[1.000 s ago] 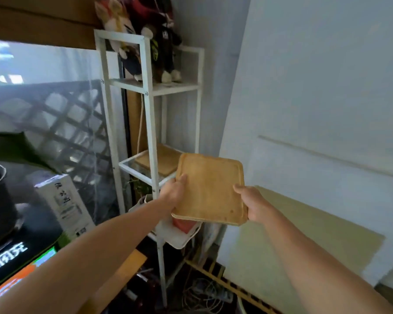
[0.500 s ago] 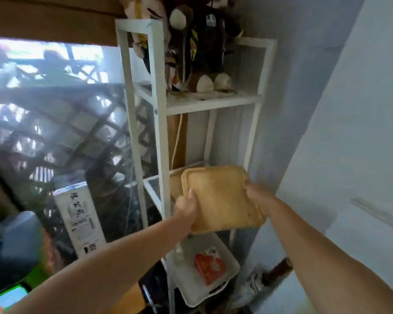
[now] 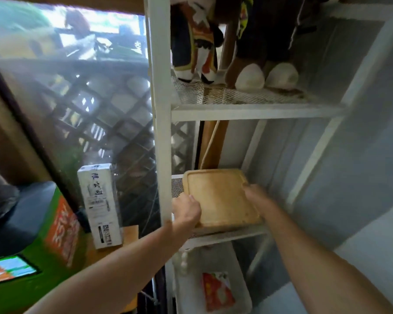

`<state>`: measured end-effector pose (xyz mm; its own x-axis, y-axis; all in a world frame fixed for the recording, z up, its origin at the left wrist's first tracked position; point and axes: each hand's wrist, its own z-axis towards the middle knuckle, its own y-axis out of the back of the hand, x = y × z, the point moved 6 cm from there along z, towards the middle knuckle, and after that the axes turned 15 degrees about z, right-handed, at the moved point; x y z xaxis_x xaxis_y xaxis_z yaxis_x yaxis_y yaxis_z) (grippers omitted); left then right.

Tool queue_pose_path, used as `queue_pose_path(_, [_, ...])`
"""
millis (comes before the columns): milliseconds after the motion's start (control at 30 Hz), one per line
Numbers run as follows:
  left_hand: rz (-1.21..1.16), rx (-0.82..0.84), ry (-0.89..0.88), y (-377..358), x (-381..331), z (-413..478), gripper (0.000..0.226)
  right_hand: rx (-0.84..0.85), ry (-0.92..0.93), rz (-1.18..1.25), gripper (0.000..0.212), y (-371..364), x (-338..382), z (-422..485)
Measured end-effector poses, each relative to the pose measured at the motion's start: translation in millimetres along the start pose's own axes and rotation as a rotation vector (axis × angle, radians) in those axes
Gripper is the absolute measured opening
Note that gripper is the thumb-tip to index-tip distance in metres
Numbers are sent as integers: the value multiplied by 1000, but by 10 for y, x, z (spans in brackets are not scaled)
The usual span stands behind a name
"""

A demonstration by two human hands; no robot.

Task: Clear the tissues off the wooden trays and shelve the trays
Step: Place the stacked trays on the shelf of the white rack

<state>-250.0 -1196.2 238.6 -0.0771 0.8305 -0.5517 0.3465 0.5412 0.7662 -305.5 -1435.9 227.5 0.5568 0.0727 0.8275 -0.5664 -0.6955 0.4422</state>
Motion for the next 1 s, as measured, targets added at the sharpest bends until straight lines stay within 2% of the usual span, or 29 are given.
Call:
queue_pose_path(267, [5,-5,140,-166,-71,80,31,21,47,-90,42,-14,-22,359])
queue_pose_path(533, [-69,-62,113,-275,-19,76,25,24,73,-46,39,-72,-119,442])
queue_pose_path(700, [-97,-101,115,-310,-19,45,15,60,75,-66,45,-74,-87,408])
queue_pose_path(1000, [-121,-70,102,-267,0,49,26,115,3,-38,54,-83,-124,307])
